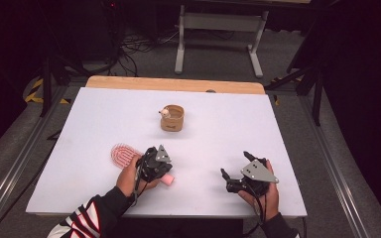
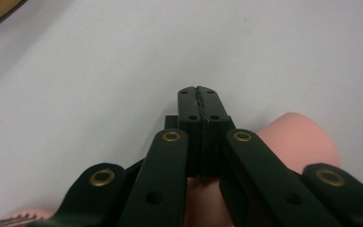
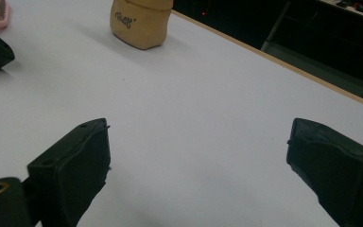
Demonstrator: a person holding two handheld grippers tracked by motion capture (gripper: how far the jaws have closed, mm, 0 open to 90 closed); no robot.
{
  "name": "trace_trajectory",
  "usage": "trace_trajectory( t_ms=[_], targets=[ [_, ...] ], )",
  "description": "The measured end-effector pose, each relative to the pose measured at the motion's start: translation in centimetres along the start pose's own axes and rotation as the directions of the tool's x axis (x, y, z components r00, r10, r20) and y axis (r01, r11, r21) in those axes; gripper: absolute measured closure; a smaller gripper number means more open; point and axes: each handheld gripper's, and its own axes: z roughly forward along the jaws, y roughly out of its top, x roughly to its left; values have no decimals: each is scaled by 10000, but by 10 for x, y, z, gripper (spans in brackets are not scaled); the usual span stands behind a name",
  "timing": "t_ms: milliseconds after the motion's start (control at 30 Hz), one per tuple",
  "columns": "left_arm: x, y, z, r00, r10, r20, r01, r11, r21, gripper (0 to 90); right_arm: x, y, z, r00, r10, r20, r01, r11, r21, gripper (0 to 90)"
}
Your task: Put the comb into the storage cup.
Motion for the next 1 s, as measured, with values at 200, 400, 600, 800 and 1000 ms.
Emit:
trace_trajectory(
  t_ms=[200, 400, 600, 800, 1000],
  targets=[
    [-1, -4, -1, 9995, -53, 302, 62, 9996, -275, 899, 1, 0, 1, 10000, -31, -12, 31, 10000, 82, 77],
    [-9, -1, 0, 9980, 382, 500, -367, 9989, -300, 900, 2, 0, 2, 9999, -129, -7, 129, 9999, 112, 77],
    [-12, -2, -1, 9968, 463, 652, -450, 9988, -212, 900, 2, -1, 2, 9999, -112, -10, 112, 9998, 149, 77],
    [-14, -10, -9, 9926, 878, 834, -894, 9959, 154, 900, 2, 0, 1, 9999, -151, 6, 151, 9998, 137, 77],
    [-14, -26, -25, 9881, 1378, 686, -1411, 9889, 462, 900, 2, 0, 1, 9999, -143, -13, 144, 9998, 170, 77]
  ],
)
